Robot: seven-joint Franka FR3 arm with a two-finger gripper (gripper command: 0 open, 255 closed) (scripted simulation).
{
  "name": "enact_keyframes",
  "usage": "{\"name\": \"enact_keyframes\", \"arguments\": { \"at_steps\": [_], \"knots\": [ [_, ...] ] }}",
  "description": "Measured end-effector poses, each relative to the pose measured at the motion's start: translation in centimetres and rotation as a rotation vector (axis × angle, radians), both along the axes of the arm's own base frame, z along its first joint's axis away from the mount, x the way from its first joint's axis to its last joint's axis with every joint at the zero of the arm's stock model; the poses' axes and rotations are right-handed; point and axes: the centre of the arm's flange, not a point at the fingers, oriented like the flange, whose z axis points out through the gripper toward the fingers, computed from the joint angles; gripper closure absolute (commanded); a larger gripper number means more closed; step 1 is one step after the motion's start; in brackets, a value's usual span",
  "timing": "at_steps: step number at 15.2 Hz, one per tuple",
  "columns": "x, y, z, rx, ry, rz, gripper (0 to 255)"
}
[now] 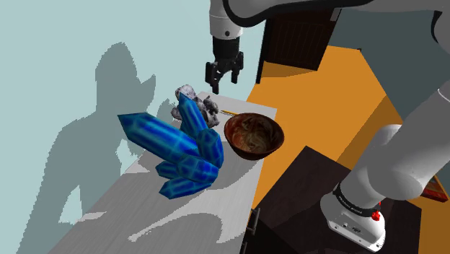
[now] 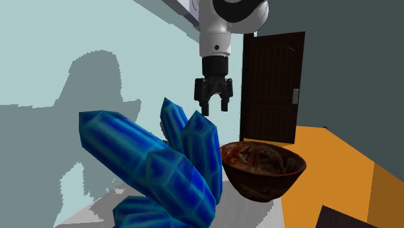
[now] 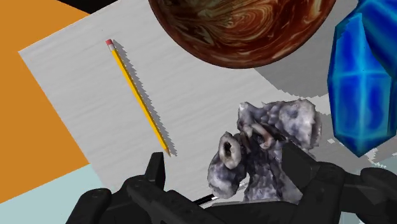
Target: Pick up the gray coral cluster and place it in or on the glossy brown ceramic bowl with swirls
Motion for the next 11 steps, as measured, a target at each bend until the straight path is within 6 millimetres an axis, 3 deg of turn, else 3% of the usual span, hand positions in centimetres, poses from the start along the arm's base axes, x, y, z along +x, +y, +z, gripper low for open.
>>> {"name": "enact_keyframes", "arguments": {
  "at_steps": [7,11],
  "knots": [
    [5.5,8.0,-1.5,-0.030,0.034,0.080,0],
    [6.0,8.7,-3.2,-0.033,0.039,0.089,0]
  ]
}}
